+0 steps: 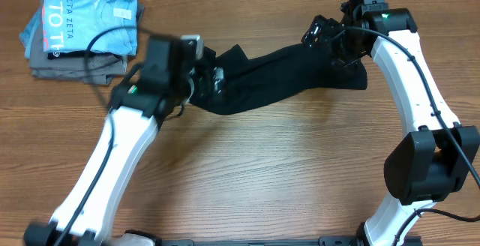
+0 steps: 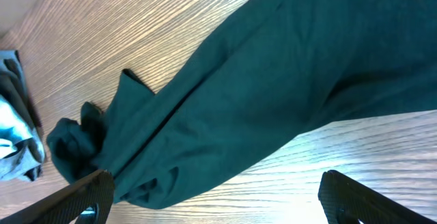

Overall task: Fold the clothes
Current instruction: 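Reach the left gripper to the shirt's left end and grasp it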

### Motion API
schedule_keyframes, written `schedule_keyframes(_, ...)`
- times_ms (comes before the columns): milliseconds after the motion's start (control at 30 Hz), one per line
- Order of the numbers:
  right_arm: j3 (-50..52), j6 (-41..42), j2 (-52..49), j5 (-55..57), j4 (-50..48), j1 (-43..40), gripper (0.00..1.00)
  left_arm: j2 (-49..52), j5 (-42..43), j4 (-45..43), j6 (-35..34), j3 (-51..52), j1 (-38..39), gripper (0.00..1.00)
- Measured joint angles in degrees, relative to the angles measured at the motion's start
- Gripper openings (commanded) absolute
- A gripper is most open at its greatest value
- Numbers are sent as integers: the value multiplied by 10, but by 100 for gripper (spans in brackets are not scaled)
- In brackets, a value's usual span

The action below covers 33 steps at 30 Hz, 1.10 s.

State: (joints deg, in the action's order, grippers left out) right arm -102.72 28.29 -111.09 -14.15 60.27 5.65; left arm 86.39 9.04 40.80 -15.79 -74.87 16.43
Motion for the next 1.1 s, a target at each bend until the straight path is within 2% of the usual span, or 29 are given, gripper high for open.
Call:
schedule_keyframes(167,0,0,0,11,3,0,100,94,-57,1,25,-68,-7,100)
schedule_keyframes(333,0,0,0,15,3,0,100,169,-79,-3,54,-89,-13,99)
schedule_keyframes(433,0,0,0,18,3,0,100,202,-80,1,62,-89,-13,91)
schedule_keyframes(467,0,0,0,21,3,0,100,208,-80,2,66,-89,-13,84)
schedule_keyframes(567,0,0,0,26,3,0,100,217,-75,4,73,-89,-13,71)
schedule_keyframes(667,0,0,0,30,3,0,100,217,-73,4,73,-90,-13,66)
schedule_keyframes(800,0,0,0,30,3,0,100,217,-70,16,74,-90,-13,64)
schedule_keyframes(933,0,0,0,31,3,0,100,217,-62,38,73,-91,-13,72)
schedule_keyframes(1100,0,0,0,33,3,0,100,217,-52,71,67,-91,-12,71)
